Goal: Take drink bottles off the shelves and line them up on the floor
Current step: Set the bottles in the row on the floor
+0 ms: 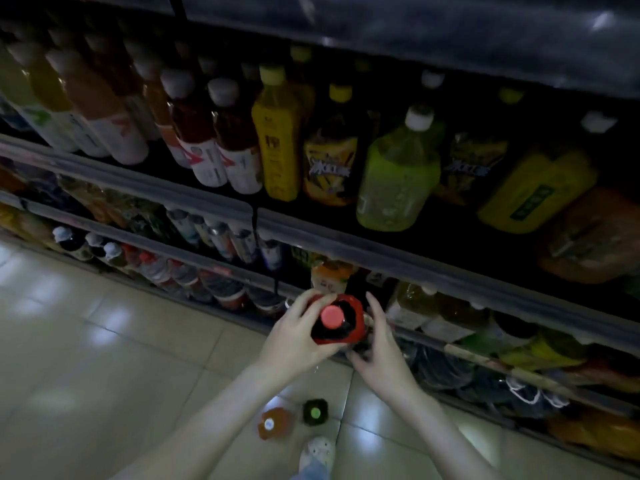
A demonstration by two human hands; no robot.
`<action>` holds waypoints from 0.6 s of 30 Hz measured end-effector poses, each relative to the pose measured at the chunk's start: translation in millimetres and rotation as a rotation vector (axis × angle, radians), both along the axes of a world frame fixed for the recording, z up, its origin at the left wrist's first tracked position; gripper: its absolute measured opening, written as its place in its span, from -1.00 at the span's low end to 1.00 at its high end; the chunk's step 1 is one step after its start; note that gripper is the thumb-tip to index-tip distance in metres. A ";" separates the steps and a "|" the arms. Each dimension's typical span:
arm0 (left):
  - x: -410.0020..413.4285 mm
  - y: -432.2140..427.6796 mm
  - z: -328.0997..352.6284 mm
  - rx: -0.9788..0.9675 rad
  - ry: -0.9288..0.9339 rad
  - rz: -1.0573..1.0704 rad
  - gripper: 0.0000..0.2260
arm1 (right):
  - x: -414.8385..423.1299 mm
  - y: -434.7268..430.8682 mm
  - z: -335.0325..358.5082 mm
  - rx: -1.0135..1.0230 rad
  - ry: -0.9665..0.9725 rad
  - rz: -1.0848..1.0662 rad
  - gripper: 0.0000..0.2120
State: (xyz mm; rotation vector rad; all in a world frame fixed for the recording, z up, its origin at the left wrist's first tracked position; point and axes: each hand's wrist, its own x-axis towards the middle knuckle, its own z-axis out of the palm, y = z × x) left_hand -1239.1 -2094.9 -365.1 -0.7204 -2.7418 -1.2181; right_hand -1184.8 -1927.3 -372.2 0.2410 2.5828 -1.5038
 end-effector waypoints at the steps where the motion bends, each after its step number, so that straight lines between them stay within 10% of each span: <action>1: -0.8 5.3 -16.5 -0.004 0.058 -0.029 -0.41 | 0.6 2.1 -14.7 -0.040 -0.003 -0.014 -0.09; 18: -67.4 91.2 -174.1 -0.198 0.381 -0.372 -0.31 | -27.0 52.7 -167.0 -0.203 0.134 -0.307 -0.22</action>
